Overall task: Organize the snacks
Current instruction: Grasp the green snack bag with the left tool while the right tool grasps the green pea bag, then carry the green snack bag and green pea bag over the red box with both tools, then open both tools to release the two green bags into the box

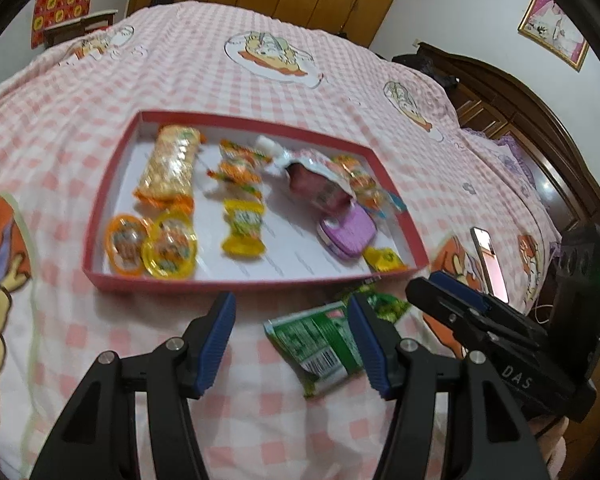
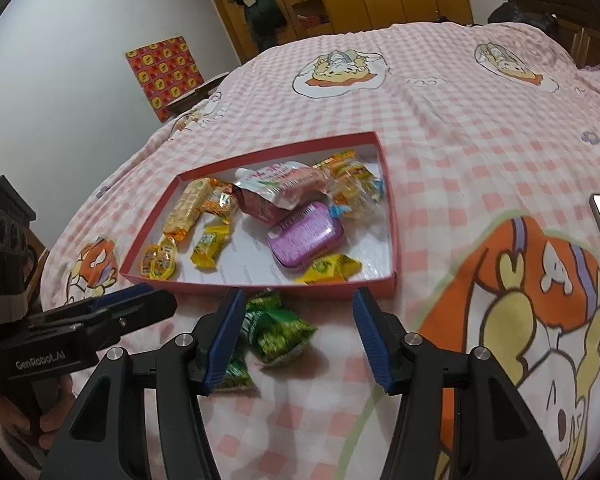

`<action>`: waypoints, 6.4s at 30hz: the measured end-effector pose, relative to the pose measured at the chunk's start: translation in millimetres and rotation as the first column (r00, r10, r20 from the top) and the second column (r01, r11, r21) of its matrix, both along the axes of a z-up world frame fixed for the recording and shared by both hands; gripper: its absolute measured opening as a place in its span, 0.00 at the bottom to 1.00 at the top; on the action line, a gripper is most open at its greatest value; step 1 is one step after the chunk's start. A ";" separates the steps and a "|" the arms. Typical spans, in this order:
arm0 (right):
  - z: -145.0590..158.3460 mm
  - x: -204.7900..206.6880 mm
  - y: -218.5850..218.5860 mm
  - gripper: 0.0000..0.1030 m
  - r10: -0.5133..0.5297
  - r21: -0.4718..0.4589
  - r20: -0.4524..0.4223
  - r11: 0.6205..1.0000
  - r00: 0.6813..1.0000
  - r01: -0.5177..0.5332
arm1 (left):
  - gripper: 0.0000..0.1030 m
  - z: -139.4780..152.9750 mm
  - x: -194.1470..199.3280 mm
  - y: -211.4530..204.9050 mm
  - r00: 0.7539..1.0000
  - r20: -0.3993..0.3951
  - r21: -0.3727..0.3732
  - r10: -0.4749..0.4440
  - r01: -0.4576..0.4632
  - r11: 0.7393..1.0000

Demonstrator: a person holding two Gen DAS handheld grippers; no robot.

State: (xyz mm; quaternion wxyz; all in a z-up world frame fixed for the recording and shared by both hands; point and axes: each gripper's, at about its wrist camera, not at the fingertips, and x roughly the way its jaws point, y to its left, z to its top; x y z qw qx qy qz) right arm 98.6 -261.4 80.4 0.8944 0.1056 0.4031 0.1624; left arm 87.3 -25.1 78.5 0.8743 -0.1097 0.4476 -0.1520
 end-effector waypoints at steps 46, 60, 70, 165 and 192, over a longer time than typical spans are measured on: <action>-24.6 -2.7 -8.0 0.55 -0.017 0.024 -0.066 1.000 0.998 0.019 | 0.41 -38.1 -15.1 -20.0 0.996 -0.049 0.065 -0.068 0.071 0.995; -33.7 3.1 13.6 0.55 0.037 0.037 -0.097 0.999 0.995 -0.033 | 0.41 -34.5 -20.3 29.8 0.998 -0.039 0.077 0.042 -0.039 0.996; -41.6 7.6 23.6 0.55 0.038 0.041 -0.091 0.999 0.995 -0.034 | 0.41 -36.2 -22.6 31.7 0.999 -0.033 0.066 0.032 -0.030 0.997; -15.4 57.5 48.8 0.27 0.067 0.073 0.005 0.995 0.998 -0.068 | 0.41 -21.0 93.8 26.9 0.998 0.056 0.073 0.043 -0.047 0.996; -4.4 49.9 40.4 0.47 0.040 0.107 0.082 0.993 0.996 -0.048 | 0.65 -6.4 75.3 29.4 0.994 0.080 0.121 0.076 -0.085 0.989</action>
